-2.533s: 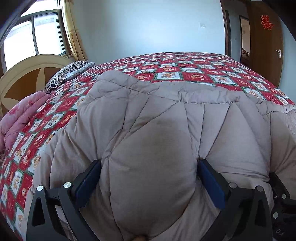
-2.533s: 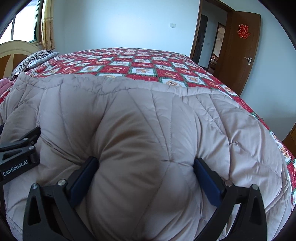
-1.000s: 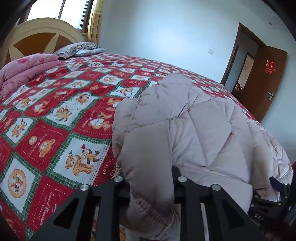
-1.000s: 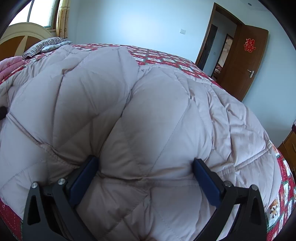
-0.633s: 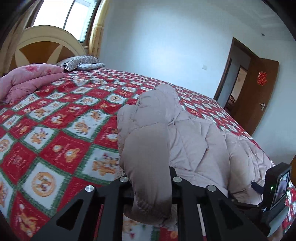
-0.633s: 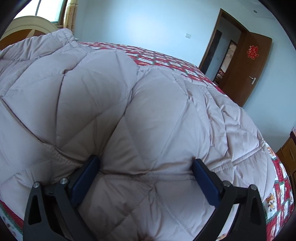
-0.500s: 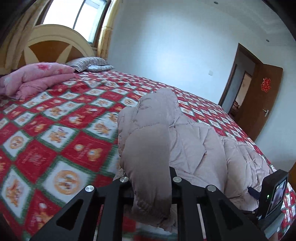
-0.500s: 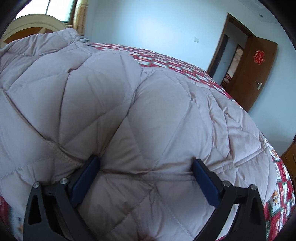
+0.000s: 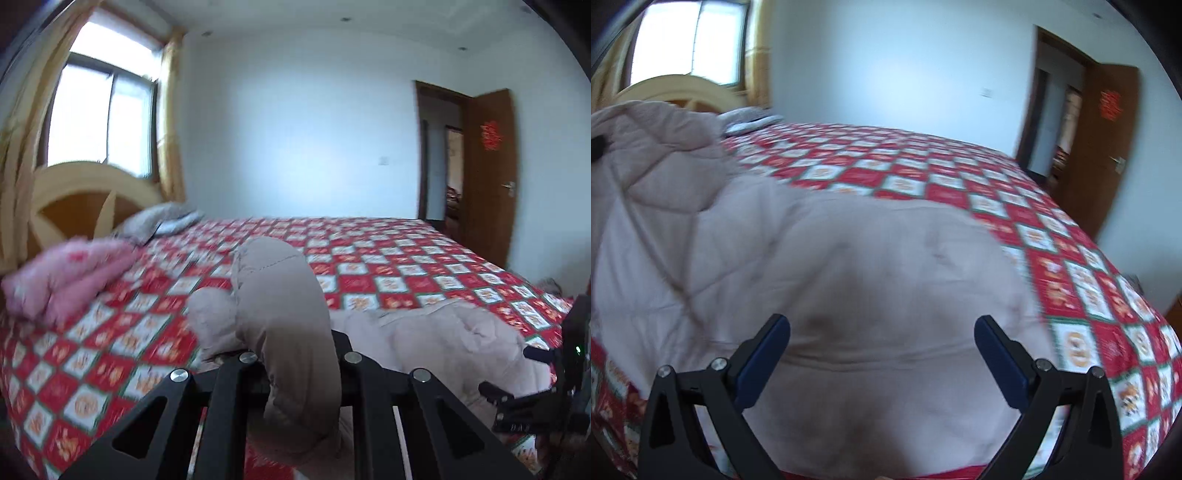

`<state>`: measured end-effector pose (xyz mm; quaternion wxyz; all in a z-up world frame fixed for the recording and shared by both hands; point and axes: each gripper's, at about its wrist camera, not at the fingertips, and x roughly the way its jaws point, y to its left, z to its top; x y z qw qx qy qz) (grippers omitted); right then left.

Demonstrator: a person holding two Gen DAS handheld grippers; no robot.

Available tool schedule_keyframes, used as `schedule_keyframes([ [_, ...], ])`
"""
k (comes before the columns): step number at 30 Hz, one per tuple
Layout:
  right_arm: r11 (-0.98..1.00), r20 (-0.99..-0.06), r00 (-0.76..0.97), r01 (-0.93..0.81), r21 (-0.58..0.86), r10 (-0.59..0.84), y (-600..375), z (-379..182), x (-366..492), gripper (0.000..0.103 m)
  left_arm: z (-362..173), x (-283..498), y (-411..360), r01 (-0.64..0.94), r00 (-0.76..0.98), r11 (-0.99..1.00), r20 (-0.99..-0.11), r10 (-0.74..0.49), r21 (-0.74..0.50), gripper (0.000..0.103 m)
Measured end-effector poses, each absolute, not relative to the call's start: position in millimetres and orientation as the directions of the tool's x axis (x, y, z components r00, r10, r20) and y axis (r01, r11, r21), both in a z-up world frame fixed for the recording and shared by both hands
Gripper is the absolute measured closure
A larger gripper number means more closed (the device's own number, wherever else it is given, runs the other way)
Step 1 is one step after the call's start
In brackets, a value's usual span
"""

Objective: Fold large clothes

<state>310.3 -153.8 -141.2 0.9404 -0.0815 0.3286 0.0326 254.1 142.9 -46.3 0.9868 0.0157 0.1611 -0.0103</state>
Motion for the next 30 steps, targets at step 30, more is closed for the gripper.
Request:
schedule_keyframes([
  [30,0.972,-0.715,0.683,0.234,0.02,-0.15,-351,-174,318,0.001,-156,285,-167,0.599,0.755,0.714,-0.553,-0.353,0.361,0.089],
])
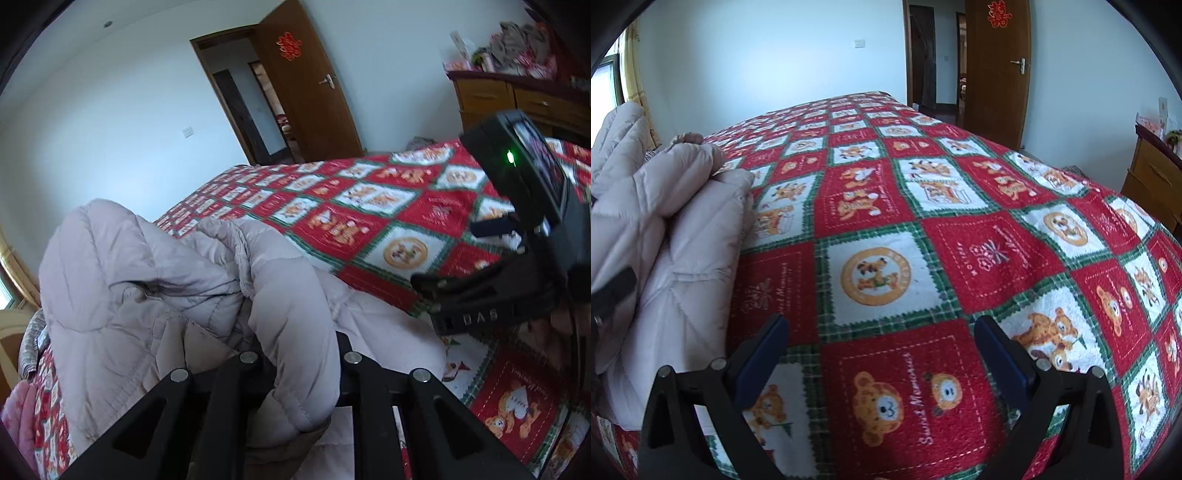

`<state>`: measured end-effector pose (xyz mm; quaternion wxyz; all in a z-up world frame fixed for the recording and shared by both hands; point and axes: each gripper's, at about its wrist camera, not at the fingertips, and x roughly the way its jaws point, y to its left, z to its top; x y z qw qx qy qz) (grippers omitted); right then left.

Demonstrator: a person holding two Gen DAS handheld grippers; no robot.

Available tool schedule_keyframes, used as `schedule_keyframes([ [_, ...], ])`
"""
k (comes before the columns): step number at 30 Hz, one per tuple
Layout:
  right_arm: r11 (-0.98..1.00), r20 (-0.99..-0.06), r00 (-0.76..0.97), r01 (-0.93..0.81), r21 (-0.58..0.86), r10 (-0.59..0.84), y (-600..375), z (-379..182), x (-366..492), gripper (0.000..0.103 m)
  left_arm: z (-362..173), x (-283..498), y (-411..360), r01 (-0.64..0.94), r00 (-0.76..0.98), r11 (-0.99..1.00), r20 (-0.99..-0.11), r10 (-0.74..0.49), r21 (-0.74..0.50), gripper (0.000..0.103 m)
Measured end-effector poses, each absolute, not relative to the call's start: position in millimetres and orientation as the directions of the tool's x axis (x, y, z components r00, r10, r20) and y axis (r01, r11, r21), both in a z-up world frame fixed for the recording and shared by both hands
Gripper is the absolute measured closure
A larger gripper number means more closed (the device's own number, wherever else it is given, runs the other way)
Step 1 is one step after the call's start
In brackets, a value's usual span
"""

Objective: Fold large clothes

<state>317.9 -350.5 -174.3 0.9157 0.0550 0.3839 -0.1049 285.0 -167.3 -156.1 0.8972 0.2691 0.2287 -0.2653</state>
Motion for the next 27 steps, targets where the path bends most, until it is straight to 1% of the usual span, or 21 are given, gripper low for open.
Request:
schedule_keyframes([
  [4,0.967,-0.73,0.667,0.252,0.034,-0.148,-358,-185,319,0.001,-173,285,-176,0.598,0.765,0.685,-0.551,-0.332,0.417,0.089],
  [13,0.966,-0.725,0.666,0.258,0.006,-0.174,-356,-191,320,0.001,-176,283,-176,0.583,0.782,0.682,-0.533,-0.322,0.442,0.085],
  [16,0.966,-0.727,0.663,0.258,-0.004,-0.18,-355,-192,321,0.001,-175,280,-180,0.575,0.789,0.683,-0.526,-0.317,0.451,0.075],
  [18,0.966,-0.727,0.662,0.258,-0.011,-0.185,-355,-192,322,0.001,-175,275,-185,0.559,0.804,0.671,-0.514,-0.298,0.486,0.06],
  [19,0.966,-0.727,0.661,0.257,-0.013,-0.186,-355,-193,322,0.001,-175,270,-187,0.55,0.815,0.665,-0.5,-0.294,0.506,0.056],
  [21,0.966,-0.726,0.661,0.257,-0.018,-0.189,-355,-193,322,0.0,-168,260,-190,0.545,0.825,0.657,-0.474,-0.307,0.522,0.035],
  [23,0.966,-0.726,0.661,0.256,-0.019,-0.189,-355,-194,322,0.0,-153,248,-190,0.539,0.832,0.667,-0.448,-0.327,0.514,0.033],
  [26,0.967,-0.725,0.662,0.256,-0.018,-0.189,-355,-194,322,0.0,-108,227,-172,0.521,0.849,0.718,-0.365,-0.381,0.462,0.031],
  [27,0.967,-0.724,0.664,0.255,-0.019,-0.189,-355,-194,322,0.0,-89,222,-159,0.508,0.858,0.747,-0.332,-0.392,0.429,0.025],
])
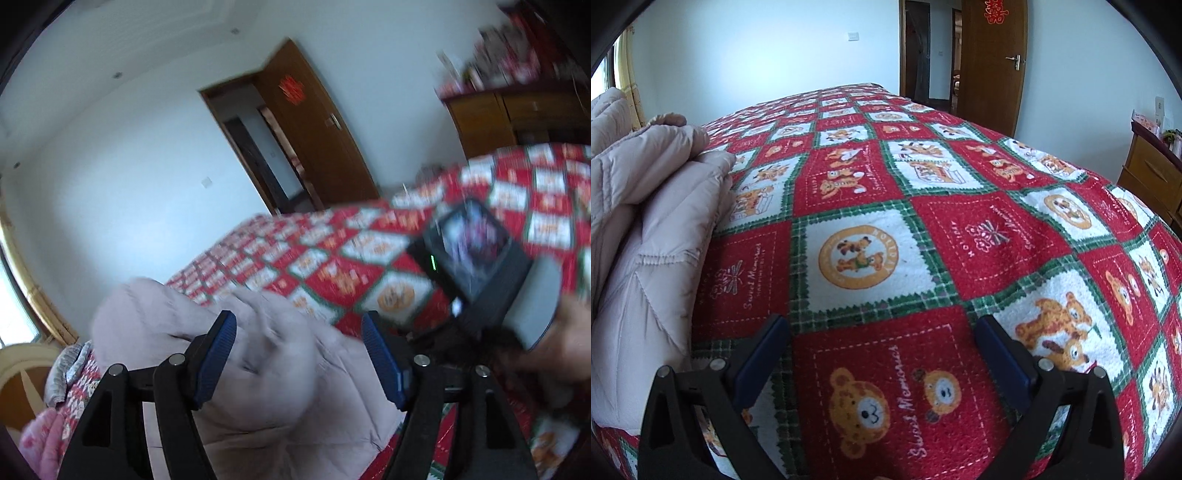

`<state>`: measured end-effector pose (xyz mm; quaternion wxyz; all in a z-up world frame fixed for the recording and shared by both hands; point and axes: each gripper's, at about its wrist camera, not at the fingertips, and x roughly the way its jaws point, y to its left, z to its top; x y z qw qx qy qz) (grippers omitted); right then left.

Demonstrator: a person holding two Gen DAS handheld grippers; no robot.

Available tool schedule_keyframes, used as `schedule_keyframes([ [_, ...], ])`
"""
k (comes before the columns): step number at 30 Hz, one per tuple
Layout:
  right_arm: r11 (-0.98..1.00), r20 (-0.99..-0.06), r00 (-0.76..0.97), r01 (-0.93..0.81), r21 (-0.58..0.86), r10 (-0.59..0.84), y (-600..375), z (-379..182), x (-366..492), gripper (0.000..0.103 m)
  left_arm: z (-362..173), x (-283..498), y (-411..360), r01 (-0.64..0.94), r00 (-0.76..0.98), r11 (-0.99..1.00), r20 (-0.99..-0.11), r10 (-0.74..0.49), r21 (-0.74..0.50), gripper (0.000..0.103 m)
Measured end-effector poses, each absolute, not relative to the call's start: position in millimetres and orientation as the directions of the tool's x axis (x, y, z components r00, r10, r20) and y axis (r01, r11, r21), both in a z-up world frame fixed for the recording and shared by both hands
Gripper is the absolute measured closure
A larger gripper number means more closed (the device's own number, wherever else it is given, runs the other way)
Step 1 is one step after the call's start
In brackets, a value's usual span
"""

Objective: Fold large clothes

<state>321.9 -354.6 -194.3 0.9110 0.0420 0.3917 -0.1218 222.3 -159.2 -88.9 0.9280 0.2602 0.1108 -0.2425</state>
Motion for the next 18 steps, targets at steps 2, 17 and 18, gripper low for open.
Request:
schedule_keyframes([
  [2,0.967,-0.724,0.663,0.256,-0.023,-0.192,-353,-194,323,0.0,-58,220,-131,0.447,0.893,0.807,-0.244,-0.378,0.385,0.007],
  [17,0.96,-0.684,0.704,0.28,0.019,-0.192,-362,-170,315,0.001,-107,448,-18,-0.085,0.871,0.958,-0.447,0.204,0.273,0.002],
  [18,0.957,-0.663,0.724,0.289,0.038,-0.193,-365,-158,313,0.001,-109,447,-33,-0.046,0.879,0.959,-0.445,0.171,0.278,0.002],
])
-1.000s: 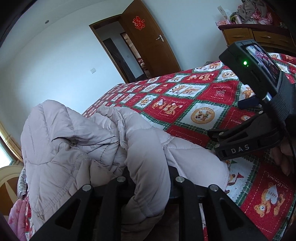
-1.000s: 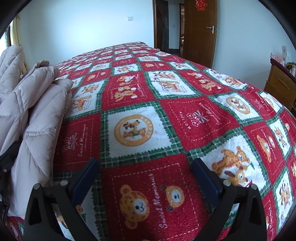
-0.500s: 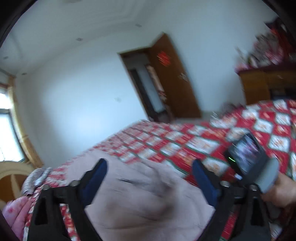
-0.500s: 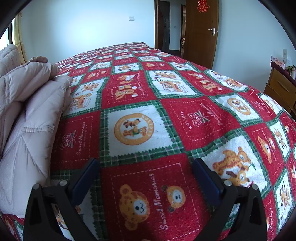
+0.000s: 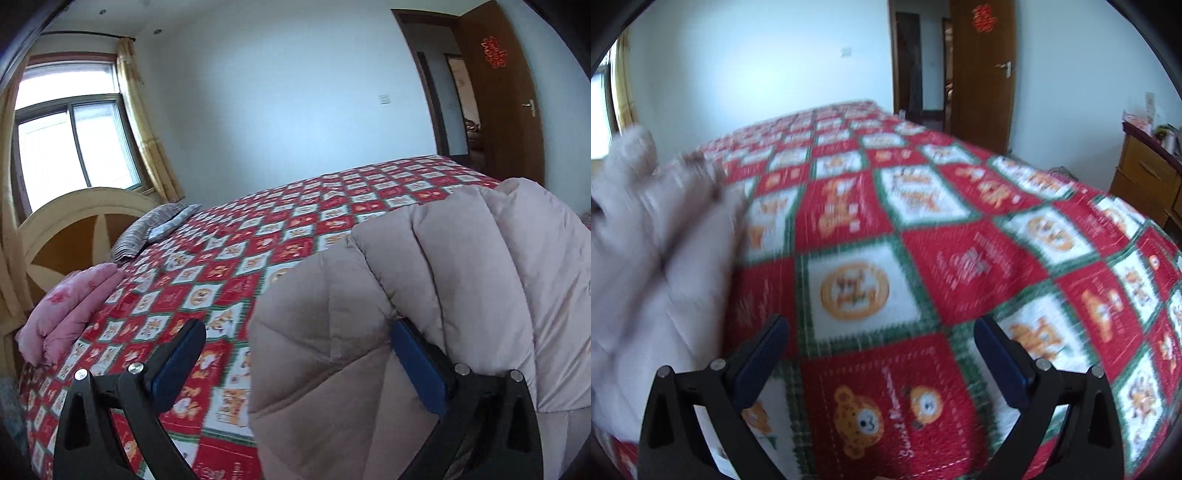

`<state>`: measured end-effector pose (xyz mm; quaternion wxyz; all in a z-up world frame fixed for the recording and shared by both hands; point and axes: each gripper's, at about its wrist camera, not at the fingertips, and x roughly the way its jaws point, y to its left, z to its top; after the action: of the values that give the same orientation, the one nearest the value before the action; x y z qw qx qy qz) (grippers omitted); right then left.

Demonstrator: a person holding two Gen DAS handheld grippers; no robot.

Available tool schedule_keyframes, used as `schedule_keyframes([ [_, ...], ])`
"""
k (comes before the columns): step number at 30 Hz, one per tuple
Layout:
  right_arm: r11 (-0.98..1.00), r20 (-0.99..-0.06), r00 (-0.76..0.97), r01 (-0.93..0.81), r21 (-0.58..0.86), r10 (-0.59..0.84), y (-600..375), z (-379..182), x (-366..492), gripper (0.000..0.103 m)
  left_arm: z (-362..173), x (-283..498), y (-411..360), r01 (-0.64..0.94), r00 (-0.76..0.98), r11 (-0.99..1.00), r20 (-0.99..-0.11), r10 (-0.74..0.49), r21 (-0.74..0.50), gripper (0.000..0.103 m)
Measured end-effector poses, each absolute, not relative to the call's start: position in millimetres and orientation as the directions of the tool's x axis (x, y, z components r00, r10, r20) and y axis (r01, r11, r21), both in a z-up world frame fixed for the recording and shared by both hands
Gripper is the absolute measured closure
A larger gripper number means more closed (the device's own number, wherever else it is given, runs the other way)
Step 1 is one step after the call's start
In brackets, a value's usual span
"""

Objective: Fold large clothes

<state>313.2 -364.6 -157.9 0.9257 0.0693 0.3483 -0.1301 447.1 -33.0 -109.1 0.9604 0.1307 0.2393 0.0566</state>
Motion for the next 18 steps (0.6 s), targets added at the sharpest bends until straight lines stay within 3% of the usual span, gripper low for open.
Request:
schedule_keyframes([
  [5,0.963,-0.53,0.835,0.245,0.114,-0.15,-349,-85,314,0.002,-117,444,-94,0.064,0.893,0.929,-0.436,0.11,0.365,0.002],
  [8,0.97,-0.483,0.874,0.159,0.183,-0.052,-325,-54,330,0.011,-119,445,-104,0.077,0.89,0.93,-0.445,0.098,0.36,0.002],
  [10,0.96,-0.489,0.87,0.081,0.27,0.064,-309,-48,352,0.024,-120,441,-102,0.072,0.89,0.93,-0.444,0.102,0.359,0.002],
  [12,0.948,-0.526,0.84,0.047,0.314,0.133,-294,-53,382,0.031,-115,440,-95,0.074,0.886,0.939,-0.454,0.093,0.336,0.002],
  [16,0.965,-0.622,0.781,0.116,0.235,0.057,-278,-89,429,0.035,-96,438,-73,0.076,0.892,0.97,-0.451,0.037,0.229,0.002],
  [18,0.96,-0.663,0.747,0.143,0.239,0.054,-282,-108,439,0.035,-99,446,-75,0.114,0.868,0.97,-0.496,0.007,0.213,0.002],
])
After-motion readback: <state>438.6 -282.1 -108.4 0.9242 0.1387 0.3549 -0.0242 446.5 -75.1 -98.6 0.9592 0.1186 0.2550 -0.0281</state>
